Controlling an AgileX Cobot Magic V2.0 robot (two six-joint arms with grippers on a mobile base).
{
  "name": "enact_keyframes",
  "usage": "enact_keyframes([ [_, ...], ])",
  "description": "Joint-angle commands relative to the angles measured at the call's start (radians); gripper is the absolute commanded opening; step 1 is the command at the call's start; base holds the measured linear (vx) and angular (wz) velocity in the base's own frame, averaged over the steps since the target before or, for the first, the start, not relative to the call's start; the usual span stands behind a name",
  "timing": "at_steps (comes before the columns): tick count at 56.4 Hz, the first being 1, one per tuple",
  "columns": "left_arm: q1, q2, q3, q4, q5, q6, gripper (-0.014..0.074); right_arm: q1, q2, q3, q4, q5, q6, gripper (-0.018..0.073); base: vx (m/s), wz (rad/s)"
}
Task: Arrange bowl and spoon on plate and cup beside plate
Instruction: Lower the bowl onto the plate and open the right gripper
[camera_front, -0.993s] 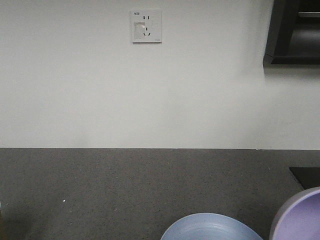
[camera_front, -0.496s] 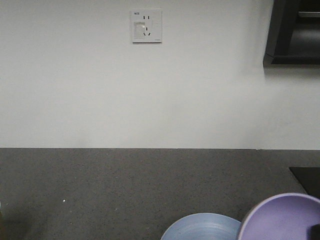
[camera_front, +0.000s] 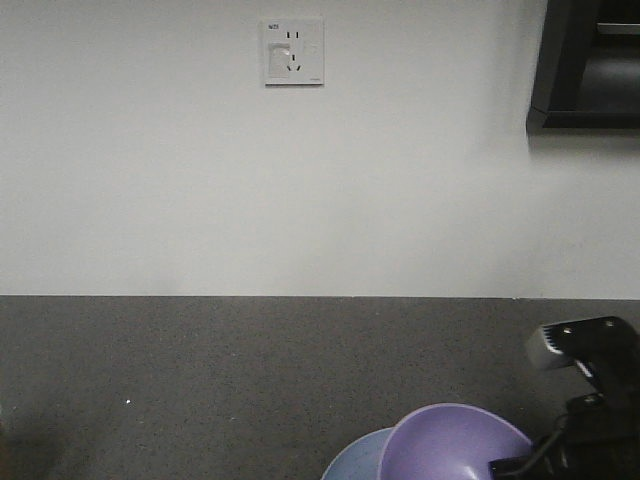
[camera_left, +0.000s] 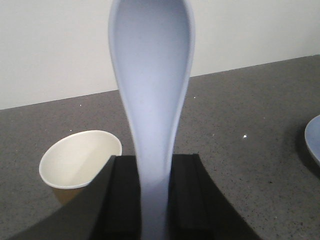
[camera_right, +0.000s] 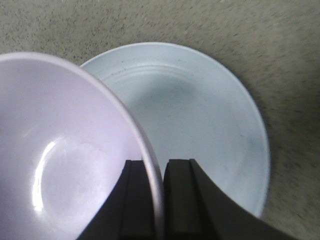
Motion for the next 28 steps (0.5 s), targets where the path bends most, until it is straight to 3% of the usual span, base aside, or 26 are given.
enact_keyframes([
  [1,-0.005,0.006,-0.028,-0.009,-0.072,-0.007,-0.0006,0.024,0.060,-0.066,0.026,-0.044,0.012,-0.0008,0.00,0.00],
  [28,-0.005,0.006,-0.028,-0.007,-0.008,-0.007,-0.0006,0.038,0.295,-0.127,0.026,-0.130,-0.009,0.0033,0.00,0.00],
])
